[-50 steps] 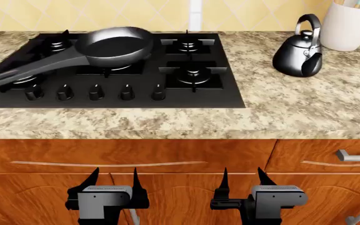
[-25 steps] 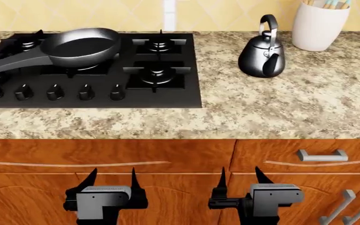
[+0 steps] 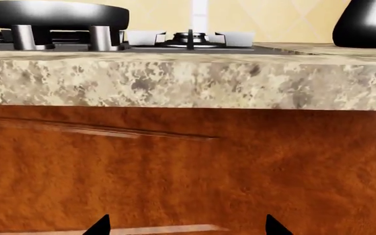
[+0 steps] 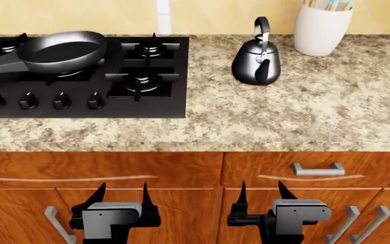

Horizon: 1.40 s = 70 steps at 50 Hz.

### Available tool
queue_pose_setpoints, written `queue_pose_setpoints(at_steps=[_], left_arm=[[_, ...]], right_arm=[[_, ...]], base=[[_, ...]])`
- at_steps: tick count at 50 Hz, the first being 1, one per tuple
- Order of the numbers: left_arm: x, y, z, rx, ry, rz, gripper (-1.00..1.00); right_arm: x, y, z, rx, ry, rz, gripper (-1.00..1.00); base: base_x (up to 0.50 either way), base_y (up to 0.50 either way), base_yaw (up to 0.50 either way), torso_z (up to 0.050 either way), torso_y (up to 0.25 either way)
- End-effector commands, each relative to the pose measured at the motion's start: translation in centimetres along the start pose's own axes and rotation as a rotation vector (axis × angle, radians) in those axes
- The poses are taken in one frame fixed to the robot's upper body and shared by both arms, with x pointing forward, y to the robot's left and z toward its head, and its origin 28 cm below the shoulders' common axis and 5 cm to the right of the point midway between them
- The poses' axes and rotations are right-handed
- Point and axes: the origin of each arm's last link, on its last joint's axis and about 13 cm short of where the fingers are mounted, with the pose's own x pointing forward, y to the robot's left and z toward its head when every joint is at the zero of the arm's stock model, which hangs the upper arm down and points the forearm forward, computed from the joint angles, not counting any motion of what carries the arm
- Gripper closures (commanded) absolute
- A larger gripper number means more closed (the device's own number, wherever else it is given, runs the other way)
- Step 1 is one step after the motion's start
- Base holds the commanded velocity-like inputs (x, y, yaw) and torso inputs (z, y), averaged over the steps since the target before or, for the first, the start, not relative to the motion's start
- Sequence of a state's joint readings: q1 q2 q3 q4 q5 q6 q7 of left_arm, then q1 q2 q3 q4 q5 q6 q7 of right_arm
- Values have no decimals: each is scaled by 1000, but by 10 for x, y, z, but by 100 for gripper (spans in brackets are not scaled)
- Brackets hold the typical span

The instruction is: Pick the kettle from the counter and place it on a stove burner. Then turn the burner on.

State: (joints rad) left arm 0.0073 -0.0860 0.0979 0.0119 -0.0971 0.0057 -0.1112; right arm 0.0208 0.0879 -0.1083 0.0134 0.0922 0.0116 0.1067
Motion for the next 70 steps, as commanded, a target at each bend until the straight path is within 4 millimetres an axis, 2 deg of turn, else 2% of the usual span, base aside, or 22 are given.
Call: queue_pose_setpoints(at_steps=[1,38,44,46,48,50,54,58,60,62,70], left_arm=[[-1,0,0,-8,12,-22,-100],[1,0,0,13,12,-16,-100],[0,1,5,-23,4,3,-100],[-4,0,29,-58,-69,-25,-100],[-9,-1,47,-33,-110,-61,-100],[-17,-1,73,0,-107,-92,-100],[-25,-1,89,57,-100,-127,-100],[-29,3,125,-2,-134,-141,-100],[-27,7,127,-31,-96,-115,-100],[-27,10,127,35,-89,-123,-100],[-22,18,162,65,-110,-112,-100]], right_arm=[[0,1,0,5,4,1,-100],[1,0,-1,6,28,2,-100],[-2,-2,6,73,-1,28,-100],[-10,0,31,121,-23,28,-100],[-16,1,45,85,-32,57,-100],[-32,-2,70,90,-49,111,-100],[-43,-10,94,149,-65,119,-100],[-56,-18,130,145,-78,120,-100],[-58,-22,138,112,-60,118,-100],[-60,-27,143,76,-29,103,-100],[-64,-33,178,15,-10,68,-100]], base=[[0,0,0,50,0],[0,0,0,50,0],[0,0,0,18,0],[0,0,0,0,0],[0,0,0,0,0],[0,0,0,0,0],[0,0,0,0,0],[0,0,0,0,0],[0,0,0,0,0],[0,0,0,0,0],[0,0,0,0,0]])
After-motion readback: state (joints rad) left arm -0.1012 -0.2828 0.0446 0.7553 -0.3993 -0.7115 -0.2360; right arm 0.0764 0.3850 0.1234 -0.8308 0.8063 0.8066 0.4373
